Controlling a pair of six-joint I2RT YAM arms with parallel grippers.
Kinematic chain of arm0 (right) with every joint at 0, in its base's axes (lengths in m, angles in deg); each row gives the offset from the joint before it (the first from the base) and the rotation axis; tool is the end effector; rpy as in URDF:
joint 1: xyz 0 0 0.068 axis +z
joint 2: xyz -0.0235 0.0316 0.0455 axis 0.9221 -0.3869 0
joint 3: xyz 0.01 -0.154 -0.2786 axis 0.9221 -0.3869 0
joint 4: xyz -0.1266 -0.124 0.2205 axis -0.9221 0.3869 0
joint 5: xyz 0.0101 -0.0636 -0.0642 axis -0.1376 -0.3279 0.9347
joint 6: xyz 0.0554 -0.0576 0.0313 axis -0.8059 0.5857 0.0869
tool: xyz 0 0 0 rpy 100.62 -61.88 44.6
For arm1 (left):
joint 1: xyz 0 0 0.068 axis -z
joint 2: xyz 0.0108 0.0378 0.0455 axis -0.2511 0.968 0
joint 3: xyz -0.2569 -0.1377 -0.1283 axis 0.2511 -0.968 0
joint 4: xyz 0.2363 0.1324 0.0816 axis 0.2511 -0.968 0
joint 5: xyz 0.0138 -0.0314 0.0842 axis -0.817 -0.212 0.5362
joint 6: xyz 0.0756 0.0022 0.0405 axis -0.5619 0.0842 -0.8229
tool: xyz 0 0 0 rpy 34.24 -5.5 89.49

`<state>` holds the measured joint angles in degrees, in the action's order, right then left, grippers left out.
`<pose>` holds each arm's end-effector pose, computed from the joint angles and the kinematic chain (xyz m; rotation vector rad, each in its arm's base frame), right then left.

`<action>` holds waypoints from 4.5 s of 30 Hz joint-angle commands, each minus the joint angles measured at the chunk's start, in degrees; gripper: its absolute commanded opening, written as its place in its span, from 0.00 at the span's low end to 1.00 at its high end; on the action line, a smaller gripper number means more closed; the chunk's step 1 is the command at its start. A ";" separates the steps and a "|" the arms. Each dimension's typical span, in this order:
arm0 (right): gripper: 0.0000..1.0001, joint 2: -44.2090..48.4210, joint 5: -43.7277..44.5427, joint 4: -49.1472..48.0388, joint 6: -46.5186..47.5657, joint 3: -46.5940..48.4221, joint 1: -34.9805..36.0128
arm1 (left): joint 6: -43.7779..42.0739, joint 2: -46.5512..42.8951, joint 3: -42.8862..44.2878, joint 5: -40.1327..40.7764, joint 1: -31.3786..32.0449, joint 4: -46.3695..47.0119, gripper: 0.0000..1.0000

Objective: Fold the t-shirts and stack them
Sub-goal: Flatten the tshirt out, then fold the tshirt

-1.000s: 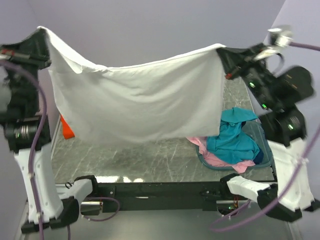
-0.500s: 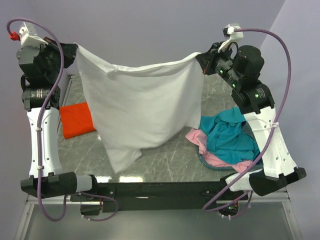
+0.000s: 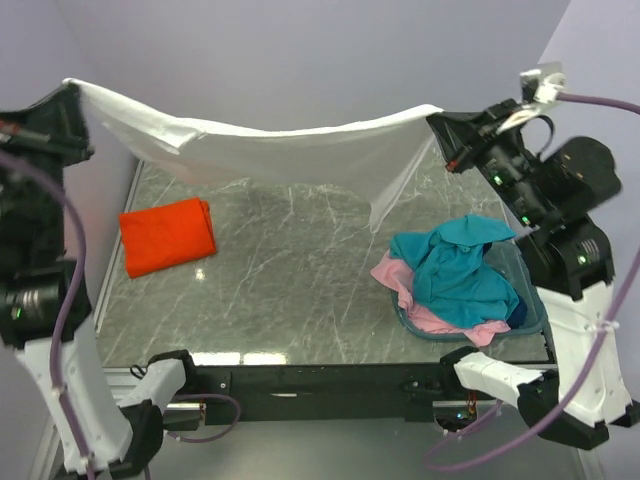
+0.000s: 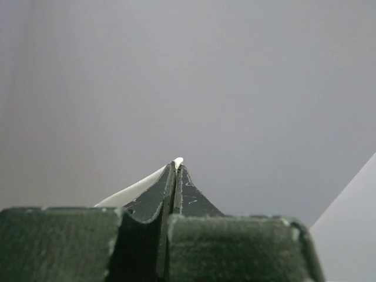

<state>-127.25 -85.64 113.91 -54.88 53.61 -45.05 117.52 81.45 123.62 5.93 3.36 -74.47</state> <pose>0.1730 0.0844 0.6451 -0.3251 1.3234 0.5424 0.1245 0.0154 0.6745 -0.3670 1.0848 -0.4711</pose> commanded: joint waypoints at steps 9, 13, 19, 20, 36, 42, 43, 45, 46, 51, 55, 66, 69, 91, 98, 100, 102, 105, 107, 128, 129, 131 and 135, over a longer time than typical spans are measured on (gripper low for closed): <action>0.00 5.52 -1.12 -2.02 0.77 5.11 0.57 | -9.44 -6.72 6.12 8.00 2.83 3.80 0.00; 0.00 4.12 -0.50 -4.04 0.15 3.01 0.48 | -8.57 -6.02 1.48 6.60 2.83 7.49 0.00; 0.00 -5.45 3.35 -5.01 1.46 -1.04 -0.04 | -2.16 1.88 -9.76 -1.13 2.83 12.49 0.00; 0.00 -9.03 3.71 -5.10 2.08 -1.57 -0.40 | -1.62 4.85 -11.53 -3.15 2.83 13.38 0.00; 0.82 -69.35 -8.42 4.83 -4.07 32.25 -13.76 | 1.38 41.88 -14.98 -10.64 3.88 21.74 0.97; 0.84 -59.10 -6.39 -4.74 -3.89 11.91 -13.67 | -0.21 37.32 -20.23 -8.79 4.59 14.20 0.99; 0.85 -57.69 -6.39 -5.09 -3.81 7.87 -13.41 | -0.21 36.62 -21.29 -8.97 4.68 13.31 0.99; 0.85 -54.35 -6.57 -4.40 -3.54 5.30 -12.97 | -0.21 35.30 -24.10 -9.50 5.11 11.29 0.99; 0.85 -53.46 -6.39 -3.87 -2.93 3.46 -11.84 | -0.30 34.68 -25.07 -9.67 5.38 9.89 0.99; 0.86 -48.02 -4.99 -1.75 -2.05 -2.26 -6.91 | 1.28 33.27 -32.27 -10.20 8.44 9.34 0.99; 0.85 -45.02 -6.56 -2.99 -5.37 -8.59 -3.04 | 3.30 34.14 -34.92 -10.81 10.83 10.57 0.98; 0.80 -43.17 -7.35 -3.60 -8.55 -18.26 3.91 | 9.54 44.69 -35.80 -15.38 15.22 16.02 0.98; 0.80 -43.17 -7.80 -3.78 -8.99 -19.58 4.61 | 11.12 47.15 -36.16 -17.05 15.22 19.80 0.98; 0.77 -50.29 -7.36 -0.09 -10.66 -19.59 5.05 | 4.45 68.15 -15.95 -10.99 16.28 9.79 0.98; 0.77 -53.10 -6.22 2.37 -10.13 -17.22 5.14 | 2.69 75.54 -4.45 -10.89 16.28 6.09 0.98; 0.77 -54.07 -5.95 2.99 -10.31 -16.25 5.05 | 2.51 77.39 -2.76 -11.78 16.28 6.62 0.98; 0.77 -54.77 -5.08 4.04 -10.66 -15.37 5.14 | 1.90 79.23 -0.30 -13.53 16.28 7.58 0.98; 0.77 -55.39 -3.41 5.27 -11.80 -15.11 5.05 | 1.02 81.86 3.39 -15.90 16.37 8.20 0.98; 0.77 -55.48 -2.35 6.15 -12.76 -15.54 4.96 | 0.32 83.45 6.81 -16.87 16.54 8.03 0.98; 0.69 -42.21 1.25 9.58 -14.09 -28.53 5.57 | -3.11 83.55 16.23 -18.55 18.39 11.37 0.98; 0.68 -40.64 1.60 9.75 -14.26 -29.34 5.58 | -3.02 82.41 16.14 -18.46 18.39 11.71 0.98; 0.67 -39.05 2.39 9.93 -14.44 -31.44 6.10 | -2.67 81.18 16.23 -18.72 18.39 12.07 0.98; 0.66 -34.74 5.02 10.98 -14.62 -33.21 7.51 | -1.79 76.01 15.96 -18.72 18.56 12.86 0.98</action>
<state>-166.86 -83.76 124.03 -69.02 21.00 -38.95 116.01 166.41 137.94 -12.78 21.48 -64.48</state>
